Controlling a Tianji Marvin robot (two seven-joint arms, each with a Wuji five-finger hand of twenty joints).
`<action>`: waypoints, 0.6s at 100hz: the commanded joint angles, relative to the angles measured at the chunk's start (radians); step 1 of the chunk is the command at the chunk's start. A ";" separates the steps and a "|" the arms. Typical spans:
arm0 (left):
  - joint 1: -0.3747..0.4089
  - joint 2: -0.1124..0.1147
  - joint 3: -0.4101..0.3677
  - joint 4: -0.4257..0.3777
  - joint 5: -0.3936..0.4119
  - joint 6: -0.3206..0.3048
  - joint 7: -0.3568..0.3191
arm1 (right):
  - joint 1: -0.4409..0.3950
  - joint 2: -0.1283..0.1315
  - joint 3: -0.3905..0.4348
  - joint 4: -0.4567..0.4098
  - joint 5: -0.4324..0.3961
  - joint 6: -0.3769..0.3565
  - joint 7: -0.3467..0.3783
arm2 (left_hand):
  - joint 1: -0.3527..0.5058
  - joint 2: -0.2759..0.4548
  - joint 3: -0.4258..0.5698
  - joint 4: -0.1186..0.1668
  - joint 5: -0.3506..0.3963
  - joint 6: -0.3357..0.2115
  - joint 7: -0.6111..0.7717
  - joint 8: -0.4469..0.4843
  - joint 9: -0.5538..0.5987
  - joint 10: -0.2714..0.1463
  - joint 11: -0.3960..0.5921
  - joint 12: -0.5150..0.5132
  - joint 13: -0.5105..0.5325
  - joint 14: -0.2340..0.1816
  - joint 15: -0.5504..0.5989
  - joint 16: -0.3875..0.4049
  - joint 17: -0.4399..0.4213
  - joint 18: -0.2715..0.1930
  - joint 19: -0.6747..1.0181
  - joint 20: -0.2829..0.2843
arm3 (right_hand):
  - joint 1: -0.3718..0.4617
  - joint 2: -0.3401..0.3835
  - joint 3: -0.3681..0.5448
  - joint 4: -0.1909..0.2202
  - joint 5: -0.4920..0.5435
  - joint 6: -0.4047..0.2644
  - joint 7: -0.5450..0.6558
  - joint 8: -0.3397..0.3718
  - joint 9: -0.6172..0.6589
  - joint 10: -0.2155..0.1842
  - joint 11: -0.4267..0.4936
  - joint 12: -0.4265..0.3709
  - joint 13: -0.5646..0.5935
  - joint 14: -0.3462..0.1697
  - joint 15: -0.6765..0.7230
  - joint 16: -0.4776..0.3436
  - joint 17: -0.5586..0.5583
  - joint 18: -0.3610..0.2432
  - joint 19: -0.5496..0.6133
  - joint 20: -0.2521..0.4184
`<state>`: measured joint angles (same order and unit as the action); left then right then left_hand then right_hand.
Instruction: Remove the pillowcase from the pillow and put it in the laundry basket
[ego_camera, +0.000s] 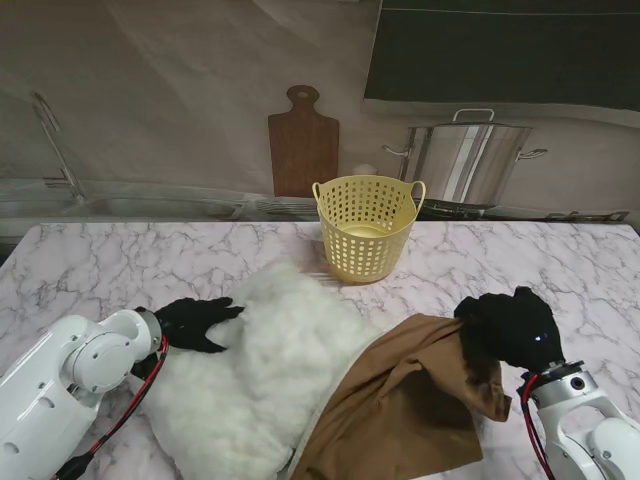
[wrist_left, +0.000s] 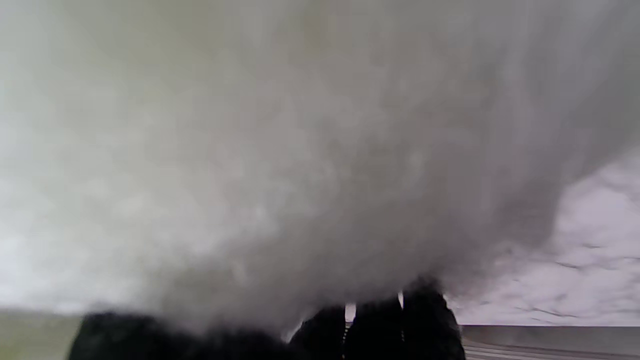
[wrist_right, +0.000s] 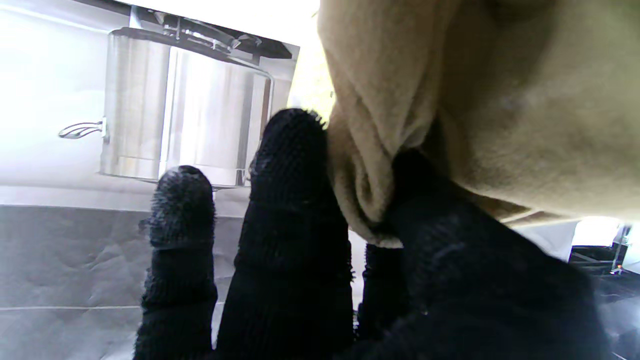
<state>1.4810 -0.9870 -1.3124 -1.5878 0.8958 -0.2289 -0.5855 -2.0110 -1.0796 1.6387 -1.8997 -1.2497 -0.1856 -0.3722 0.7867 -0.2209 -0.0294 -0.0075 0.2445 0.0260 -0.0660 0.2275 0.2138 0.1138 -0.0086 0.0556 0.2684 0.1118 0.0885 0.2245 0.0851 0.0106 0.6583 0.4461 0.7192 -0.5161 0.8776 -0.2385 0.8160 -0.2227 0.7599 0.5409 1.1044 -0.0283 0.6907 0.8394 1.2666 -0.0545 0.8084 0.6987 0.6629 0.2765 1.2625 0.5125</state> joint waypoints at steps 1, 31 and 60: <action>0.029 0.016 -0.018 0.034 0.020 0.016 -0.017 | -0.005 0.000 0.008 -0.011 0.000 0.009 -0.006 | 0.095 -0.008 0.017 0.001 0.060 0.066 0.097 0.028 0.003 0.019 0.002 0.010 0.012 0.025 0.013 0.003 0.001 0.063 -0.158 -0.002 | 0.108 0.087 0.069 0.028 0.064 -0.098 0.128 0.067 -0.015 -0.003 0.023 0.010 0.013 0.013 0.021 0.016 -0.013 0.000 -0.002 0.001; 0.104 0.002 -0.164 -0.014 0.123 0.013 0.070 | 0.040 0.004 -0.005 -0.009 -0.019 -0.006 -0.031 | 0.146 0.039 0.019 -0.001 0.092 0.069 0.111 0.034 0.053 0.024 0.015 0.022 0.035 0.033 0.022 0.009 0.012 0.072 -0.145 0.007 | 0.106 0.095 0.060 0.031 0.050 -0.103 0.119 0.060 -0.022 -0.010 0.016 0.005 0.003 0.012 0.013 0.011 -0.019 -0.003 -0.005 0.002; 0.125 -0.024 -0.223 -0.044 0.229 0.044 0.293 | 0.098 0.008 -0.042 0.006 -0.026 -0.019 -0.036 | 0.195 0.111 0.005 -0.007 0.222 0.078 0.178 0.078 0.237 0.055 0.068 0.086 0.159 0.103 0.080 0.063 0.053 0.181 -0.043 0.060 | 0.108 0.107 0.036 0.041 0.011 -0.094 0.095 0.029 -0.038 -0.021 -0.004 -0.023 -0.024 0.015 -0.031 -0.010 -0.042 -0.002 -0.019 0.001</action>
<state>1.6047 -1.0033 -1.5300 -1.6267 1.1365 -0.1980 -0.3004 -1.9268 -1.0720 1.6125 -1.8925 -1.2749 -0.1998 -0.4027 0.9156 -0.1652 -0.0409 -0.0154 0.4168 0.0623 0.0647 0.2680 0.4022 0.1486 0.0460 0.1210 0.3970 0.1779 0.1534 0.2649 0.1309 0.1444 0.6581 0.4809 0.7192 -0.5060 0.8770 -0.2385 0.8066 -0.2227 0.7599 0.5411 1.0925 -0.0290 0.6907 0.8275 1.2625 -0.0535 0.7947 0.6988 0.6434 0.2763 1.2558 0.5125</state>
